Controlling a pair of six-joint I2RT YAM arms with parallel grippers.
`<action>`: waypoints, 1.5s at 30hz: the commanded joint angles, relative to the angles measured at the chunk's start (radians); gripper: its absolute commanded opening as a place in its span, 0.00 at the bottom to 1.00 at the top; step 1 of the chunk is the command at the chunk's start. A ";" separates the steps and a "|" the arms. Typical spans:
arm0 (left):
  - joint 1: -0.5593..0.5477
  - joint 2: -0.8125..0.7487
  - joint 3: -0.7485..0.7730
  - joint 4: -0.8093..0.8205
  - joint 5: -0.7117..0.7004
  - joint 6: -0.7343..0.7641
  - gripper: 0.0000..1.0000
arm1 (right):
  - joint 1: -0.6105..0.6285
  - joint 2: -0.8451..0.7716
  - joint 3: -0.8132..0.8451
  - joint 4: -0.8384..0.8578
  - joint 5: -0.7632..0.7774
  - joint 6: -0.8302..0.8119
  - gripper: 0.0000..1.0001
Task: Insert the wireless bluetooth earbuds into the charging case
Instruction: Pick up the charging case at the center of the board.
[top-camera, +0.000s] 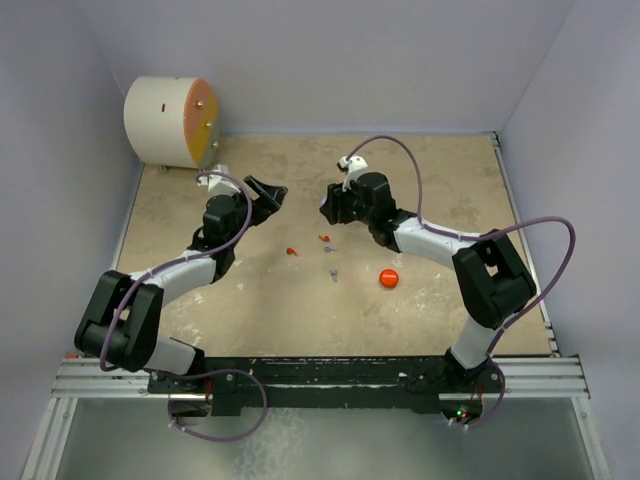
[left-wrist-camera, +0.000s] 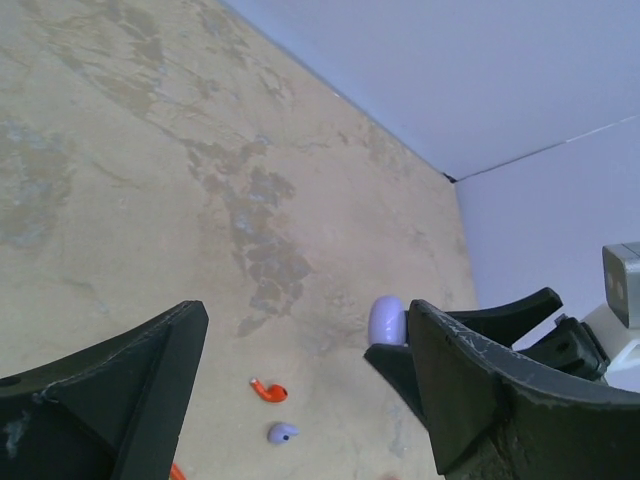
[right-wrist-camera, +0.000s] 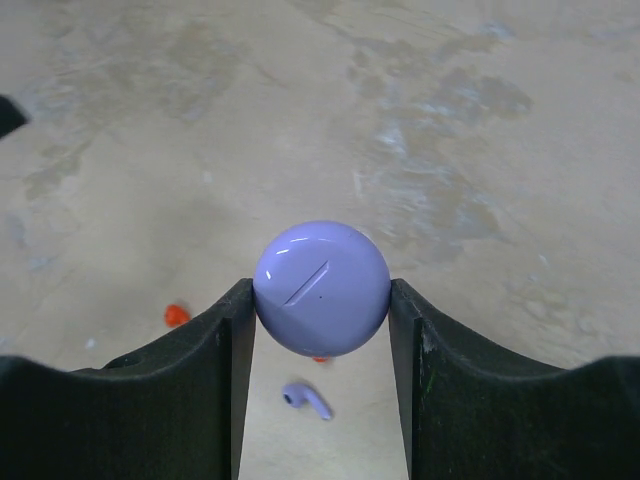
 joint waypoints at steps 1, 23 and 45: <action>-0.012 0.033 0.004 0.198 0.066 -0.076 0.79 | 0.039 -0.047 0.016 0.120 -0.107 -0.037 0.19; -0.096 0.136 -0.057 0.455 0.074 -0.143 0.55 | 0.079 -0.056 0.033 0.209 -0.242 0.011 0.18; -0.122 0.194 -0.047 0.501 0.075 -0.150 0.48 | 0.082 -0.073 0.028 0.214 -0.259 0.003 0.17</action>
